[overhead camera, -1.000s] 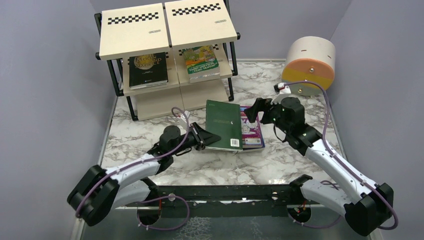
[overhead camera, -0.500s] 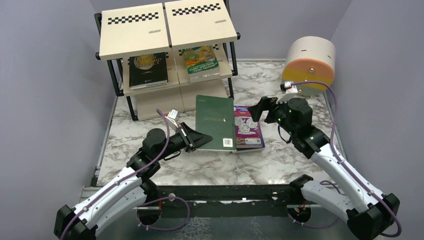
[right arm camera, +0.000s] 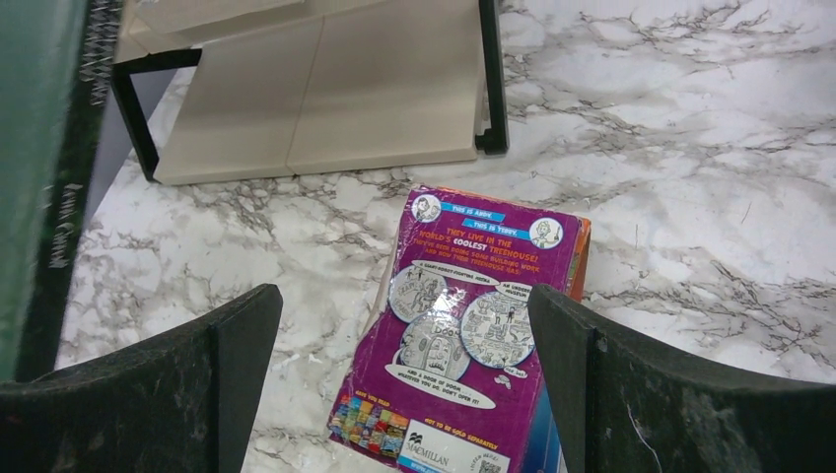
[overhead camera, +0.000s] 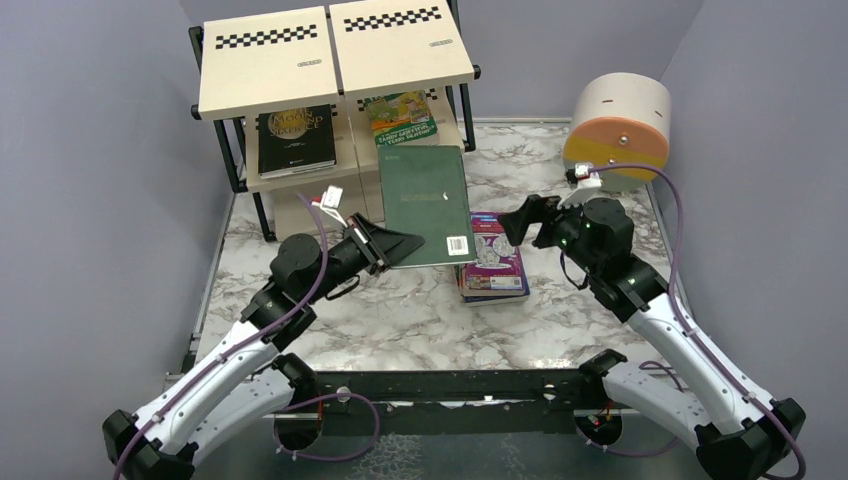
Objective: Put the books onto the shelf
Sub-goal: Pick up the book from the center of the board.
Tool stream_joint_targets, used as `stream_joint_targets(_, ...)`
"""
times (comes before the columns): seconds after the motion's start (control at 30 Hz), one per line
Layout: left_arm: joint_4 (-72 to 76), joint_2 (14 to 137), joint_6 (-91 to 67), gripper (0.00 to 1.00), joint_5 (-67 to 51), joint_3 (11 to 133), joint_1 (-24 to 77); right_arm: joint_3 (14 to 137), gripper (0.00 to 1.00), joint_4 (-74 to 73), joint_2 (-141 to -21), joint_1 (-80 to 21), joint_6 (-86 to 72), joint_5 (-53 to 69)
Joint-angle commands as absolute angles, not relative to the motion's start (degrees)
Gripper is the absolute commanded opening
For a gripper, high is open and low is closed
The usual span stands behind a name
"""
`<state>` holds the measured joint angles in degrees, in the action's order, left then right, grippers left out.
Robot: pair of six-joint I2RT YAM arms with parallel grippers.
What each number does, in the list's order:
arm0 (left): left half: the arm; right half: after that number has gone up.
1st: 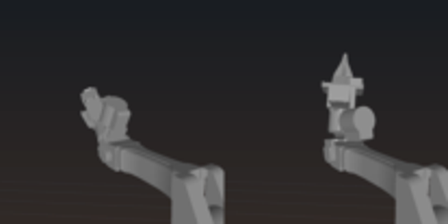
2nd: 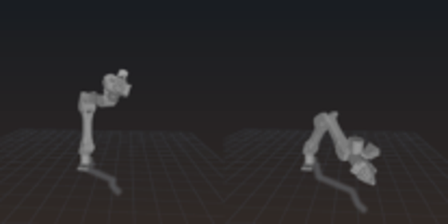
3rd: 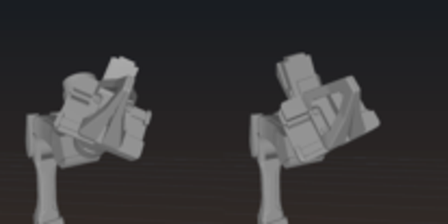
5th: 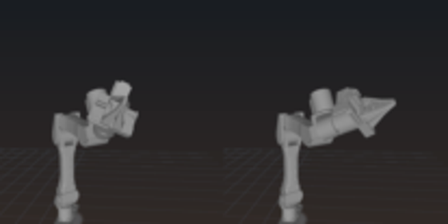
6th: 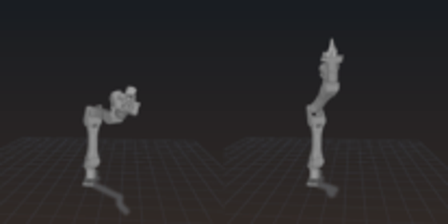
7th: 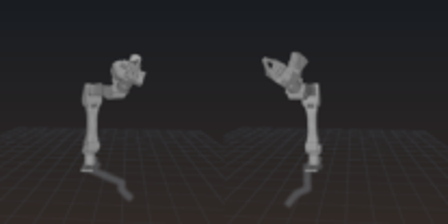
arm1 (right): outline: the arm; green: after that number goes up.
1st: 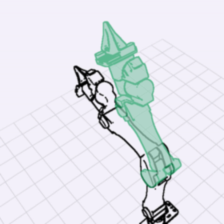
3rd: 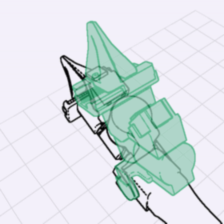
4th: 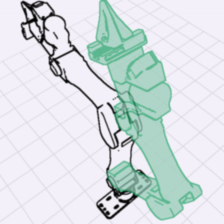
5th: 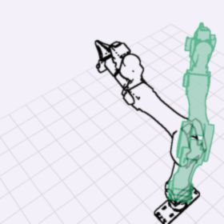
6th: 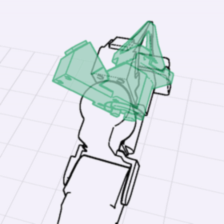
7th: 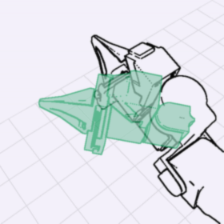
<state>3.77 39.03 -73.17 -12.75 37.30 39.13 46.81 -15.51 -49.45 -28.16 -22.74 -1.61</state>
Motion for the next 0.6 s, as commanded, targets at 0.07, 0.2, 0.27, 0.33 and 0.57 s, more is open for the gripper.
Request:
stream_joint_targets(0.07, 17.08, 45.32, -73.24, 0.00, -9.78, 41.58, 39.56, 48.52, 0.94, -16.42, -46.96, -28.38, -22.59, -0.05)
stream_joint_targets(0.2, 18.51, 48.41, -72.54, 0.00, -7.64, 43.93, 39.55, 48.07, 0.94, -16.27, -46.10, -28.38, -22.76, 0.80)
stream_joint_targets(0.27, 19.04, 49.70, -71.83, 0.00, -6.72, 45.32, 39.55, 47.72, 0.94, -16.11, -45.77, -28.38, -22.85, 1.15)
stream_joint_targets(0.33, 19.49, 51.39, -71.56, 0.00, -6.30, 46.52, 39.55, 47.31, 0.94, -15.88, -45.62, -28.39, -22.90, 1.38)
stream_joint_targets(0.57, 23.42, 59.11, -72.67, 0.00, -7.47, 49.67, 39.55, 46.84, 0.94, -15.46, -45.40, -28.38, -22.13, 1.35)
